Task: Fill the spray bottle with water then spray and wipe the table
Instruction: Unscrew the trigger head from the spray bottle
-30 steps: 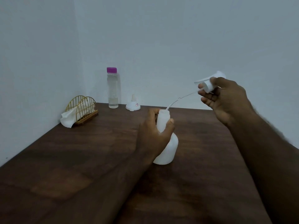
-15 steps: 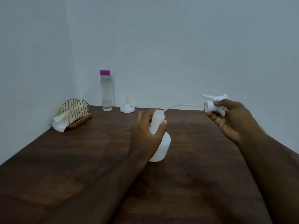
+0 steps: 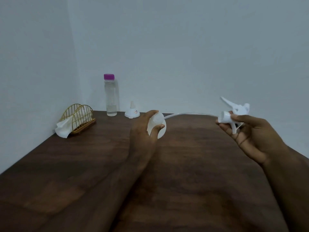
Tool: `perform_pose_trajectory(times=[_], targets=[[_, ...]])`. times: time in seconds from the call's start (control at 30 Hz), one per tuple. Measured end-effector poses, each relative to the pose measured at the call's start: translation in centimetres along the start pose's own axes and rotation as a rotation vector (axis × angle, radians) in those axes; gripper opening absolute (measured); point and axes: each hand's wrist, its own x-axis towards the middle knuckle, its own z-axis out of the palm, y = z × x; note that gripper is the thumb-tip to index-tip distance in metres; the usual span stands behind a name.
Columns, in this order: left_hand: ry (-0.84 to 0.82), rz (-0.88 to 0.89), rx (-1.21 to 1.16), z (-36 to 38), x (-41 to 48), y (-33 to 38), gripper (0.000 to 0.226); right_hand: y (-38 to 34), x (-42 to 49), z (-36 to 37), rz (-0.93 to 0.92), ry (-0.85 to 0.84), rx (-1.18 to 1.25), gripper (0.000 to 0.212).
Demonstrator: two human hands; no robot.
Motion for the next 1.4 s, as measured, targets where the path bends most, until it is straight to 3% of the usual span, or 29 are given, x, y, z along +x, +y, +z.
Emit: perform_pose_trajectory(times=[0.13, 0.3, 0.47, 0.57, 0.93, 1.27, 1.4], targets=[[0.008, 0.025, -0.014, -0.1, 0.1, -0.1, 0.04, -0.2, -0.2, -0.3, 0.024, 0.016, -0.031, 0.02], [-0.001, 0.045, -0.017, -0.2, 0.0, -0.2, 0.039, -0.2, -0.1, -0.2, 0.018, 0.173, -0.166, 0.019], [0.0, 0.075, -0.009, -0.2, 0.0, -0.2, 0.039, -0.4, -0.5, 0.5, -0.06, 0.167, -0.134, 0.027], [0.004, 0.102, 0.007, -0.3, 0.0, -0.2, 0.039, -0.3, -0.7, 0.6, -0.077, 0.155, -0.182, 0.006], [0.018, 0.125, -0.001, 0.0, 0.1, -0.1, 0.039, -0.3, -1.4, 0.2, -0.178, 0.331, -0.479, 0.006], [-0.004, 0.12, -0.015, 0.0, 0.0, 0.1, 0.04, -0.6, -2.1, 0.8, -0.131, 0.238, -0.335, 0.009], [-0.008, 0.135, -0.008, -0.1, 0.0, 0.3, 0.041, -0.3, -1.8, 0.5, -0.092, 0.278, -0.31, 0.01]])
